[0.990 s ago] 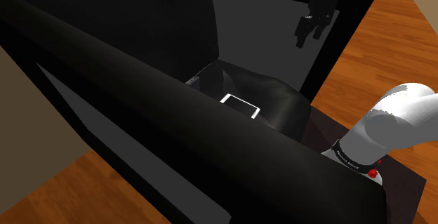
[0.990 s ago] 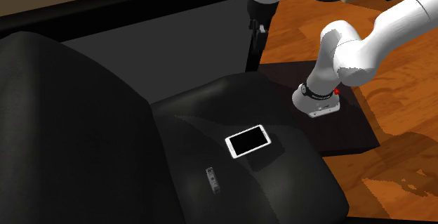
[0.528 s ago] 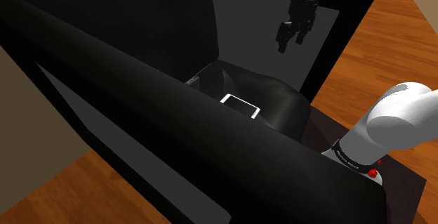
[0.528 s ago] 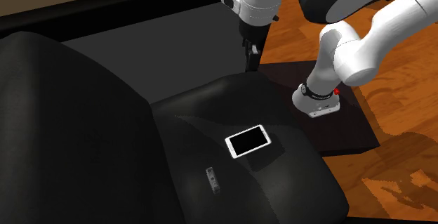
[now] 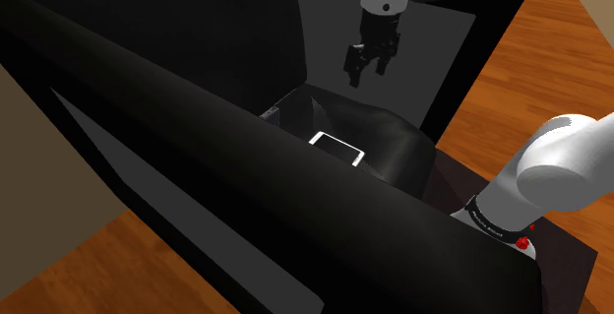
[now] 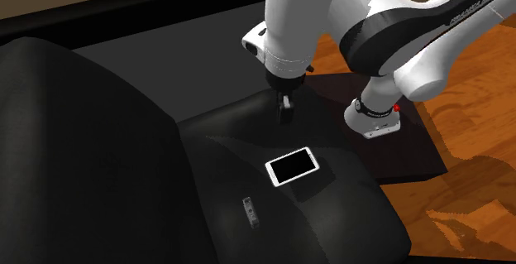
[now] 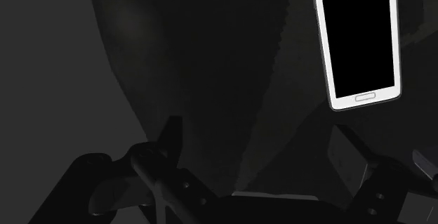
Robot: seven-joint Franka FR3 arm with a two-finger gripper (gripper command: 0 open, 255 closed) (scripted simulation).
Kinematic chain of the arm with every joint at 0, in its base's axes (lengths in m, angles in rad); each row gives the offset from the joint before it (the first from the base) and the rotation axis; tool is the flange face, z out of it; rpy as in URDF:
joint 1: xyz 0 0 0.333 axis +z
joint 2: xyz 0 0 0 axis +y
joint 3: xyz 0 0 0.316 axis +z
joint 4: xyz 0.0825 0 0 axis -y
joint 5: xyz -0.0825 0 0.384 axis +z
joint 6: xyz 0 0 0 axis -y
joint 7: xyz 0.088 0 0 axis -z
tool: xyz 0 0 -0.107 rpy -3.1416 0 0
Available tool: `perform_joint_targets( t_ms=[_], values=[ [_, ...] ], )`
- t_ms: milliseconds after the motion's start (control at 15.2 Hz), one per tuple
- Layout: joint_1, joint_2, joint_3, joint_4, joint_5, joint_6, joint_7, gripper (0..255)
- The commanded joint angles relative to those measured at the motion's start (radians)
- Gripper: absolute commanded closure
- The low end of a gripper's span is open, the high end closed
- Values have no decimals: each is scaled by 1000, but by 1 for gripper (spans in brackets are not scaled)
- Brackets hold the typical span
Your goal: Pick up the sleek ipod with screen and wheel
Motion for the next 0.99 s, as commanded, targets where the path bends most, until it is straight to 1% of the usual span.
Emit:
perform_joint_targets(
  t_ms=[0,264,462,924],
  values=[
    [11,59,31,38,9,23,35,0],
    [31,175,88,118,11,62,104,0],
    [46,268,128,189,1,85,159,0],
    [95,502,203,394,-65,110,291,0]
  ],
)
